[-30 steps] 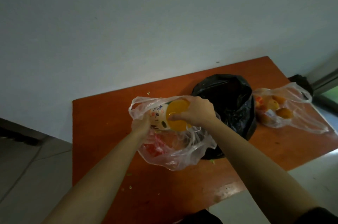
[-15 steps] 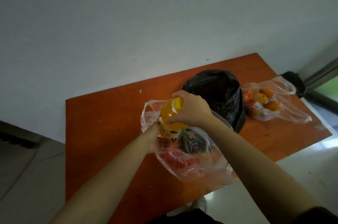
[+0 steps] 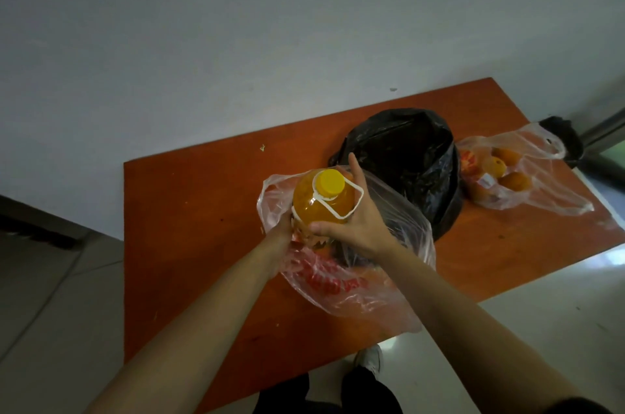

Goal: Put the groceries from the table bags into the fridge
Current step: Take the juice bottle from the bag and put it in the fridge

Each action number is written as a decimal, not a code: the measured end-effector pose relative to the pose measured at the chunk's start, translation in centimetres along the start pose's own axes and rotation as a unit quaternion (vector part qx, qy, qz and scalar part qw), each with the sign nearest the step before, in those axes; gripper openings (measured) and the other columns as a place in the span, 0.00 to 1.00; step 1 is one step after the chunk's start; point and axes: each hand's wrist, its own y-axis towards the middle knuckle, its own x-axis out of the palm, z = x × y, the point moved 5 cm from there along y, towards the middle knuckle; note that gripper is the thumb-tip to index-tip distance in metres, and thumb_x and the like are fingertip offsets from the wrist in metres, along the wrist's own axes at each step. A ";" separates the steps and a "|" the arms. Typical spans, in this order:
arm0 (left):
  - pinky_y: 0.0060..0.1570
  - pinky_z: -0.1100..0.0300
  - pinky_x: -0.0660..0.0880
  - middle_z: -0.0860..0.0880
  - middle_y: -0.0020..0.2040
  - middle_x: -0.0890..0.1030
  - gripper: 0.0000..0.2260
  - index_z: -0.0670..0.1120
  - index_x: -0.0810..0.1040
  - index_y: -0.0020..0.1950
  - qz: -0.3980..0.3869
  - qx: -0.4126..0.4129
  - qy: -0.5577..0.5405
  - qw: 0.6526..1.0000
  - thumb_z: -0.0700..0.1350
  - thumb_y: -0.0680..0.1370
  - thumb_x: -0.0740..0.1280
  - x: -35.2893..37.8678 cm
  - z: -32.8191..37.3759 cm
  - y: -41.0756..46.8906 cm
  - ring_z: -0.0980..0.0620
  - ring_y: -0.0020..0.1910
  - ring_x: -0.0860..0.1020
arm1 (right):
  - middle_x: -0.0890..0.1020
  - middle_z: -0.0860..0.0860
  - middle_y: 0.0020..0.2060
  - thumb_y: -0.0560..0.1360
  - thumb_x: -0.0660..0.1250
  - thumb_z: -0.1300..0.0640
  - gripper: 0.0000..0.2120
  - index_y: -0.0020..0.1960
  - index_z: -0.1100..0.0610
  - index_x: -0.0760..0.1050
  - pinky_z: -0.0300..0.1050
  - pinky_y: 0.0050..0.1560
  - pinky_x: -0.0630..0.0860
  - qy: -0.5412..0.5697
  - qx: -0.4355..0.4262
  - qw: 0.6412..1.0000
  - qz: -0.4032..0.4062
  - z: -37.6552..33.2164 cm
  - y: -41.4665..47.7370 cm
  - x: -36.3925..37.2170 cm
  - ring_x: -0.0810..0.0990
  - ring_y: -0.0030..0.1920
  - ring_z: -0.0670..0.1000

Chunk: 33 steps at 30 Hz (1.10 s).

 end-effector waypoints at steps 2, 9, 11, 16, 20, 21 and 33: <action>0.59 0.38 0.76 0.39 0.68 0.75 0.30 0.53 0.66 0.75 0.007 0.012 0.015 1.000 0.70 0.79 0.50 -0.2 0.1 0.1 0.38 0.59 0.78 | 0.72 0.44 0.71 0.55 0.81 0.32 0.66 0.81 0.44 0.46 0.55 0.72 0.70 -0.045 -0.020 0.998 0.029 -0.3 0.3 0.2 0.71 0.71 0.44; 0.61 0.42 0.76 0.38 0.67 0.75 0.32 0.46 0.67 0.75 0.024 0.001 0.023 0.999 0.66 0.82 0.48 -0.4 0.0 -0.5 0.41 0.61 0.77 | 0.81 0.41 0.59 0.58 0.79 0.33 0.39 0.66 0.41 0.71 0.51 0.59 0.80 -0.084 -0.028 0.980 0.180 -1.5 1.6 0.7 0.80 0.58 0.42; 0.58 0.44 0.78 0.37 0.67 0.75 0.31 0.45 0.66 0.76 0.029 -0.002 0.017 0.999 0.65 0.82 0.48 -0.8 0.0 -0.7 0.41 0.60 0.77 | 0.82 0.40 0.56 0.59 0.78 0.32 0.38 0.65 0.41 0.72 0.50 0.58 0.80 -0.098 -0.029 0.976 0.194 -1.7 1.6 0.4 0.81 0.56 0.41; 0.55 0.46 0.78 0.37 0.67 0.75 0.30 0.44 0.65 0.76 0.035 0.007 0.010 0.999 0.63 0.83 0.49 -1.7 0.1 -1.1 0.42 0.56 0.78 | 0.84 0.37 0.50 0.57 0.80 0.33 0.33 0.60 0.37 0.74 0.53 0.56 0.81 -0.044 -0.023 0.972 0.231 -2.8 0.9 -1.1 0.83 0.53 0.41; 0.53 0.46 0.77 0.36 0.67 0.73 0.29 0.42 0.64 0.76 0.045 -0.003 -0.034 0.998 0.62 0.84 0.50 -2.2 1.0 -2.0 0.39 0.59 0.77 | 0.84 0.38 0.49 0.55 0.79 0.32 0.34 0.58 0.38 0.76 0.52 0.55 0.82 -0.012 -0.041 0.969 0.242 -6.7 0.6 -3.4 0.83 0.52 0.42; 0.54 0.45 0.77 0.36 0.65 0.74 0.29 0.42 0.65 0.76 0.047 -0.004 -0.055 0.997 0.62 0.84 0.51 -2.2 1.4 -2.4 0.39 0.59 0.77 | 0.84 0.39 0.49 0.55 0.79 0.31 0.35 0.59 0.40 0.76 0.52 0.54 0.82 -0.003 -0.053 0.968 0.244 -7.9 0.6 -4.0 0.83 0.52 0.42; 0.44 0.49 0.81 0.40 0.51 0.86 0.27 0.45 0.80 0.61 -0.067 0.173 -0.227 0.956 0.64 0.80 0.54 3.8 14.4 -11.9 0.40 0.53 0.83 | 0.84 0.49 0.52 0.64 0.79 0.48 0.27 0.60 0.53 0.77 0.48 0.48 0.81 0.133 -0.234 0.920 0.286 -20.9 -5.8 -11.0 0.84 0.53 0.52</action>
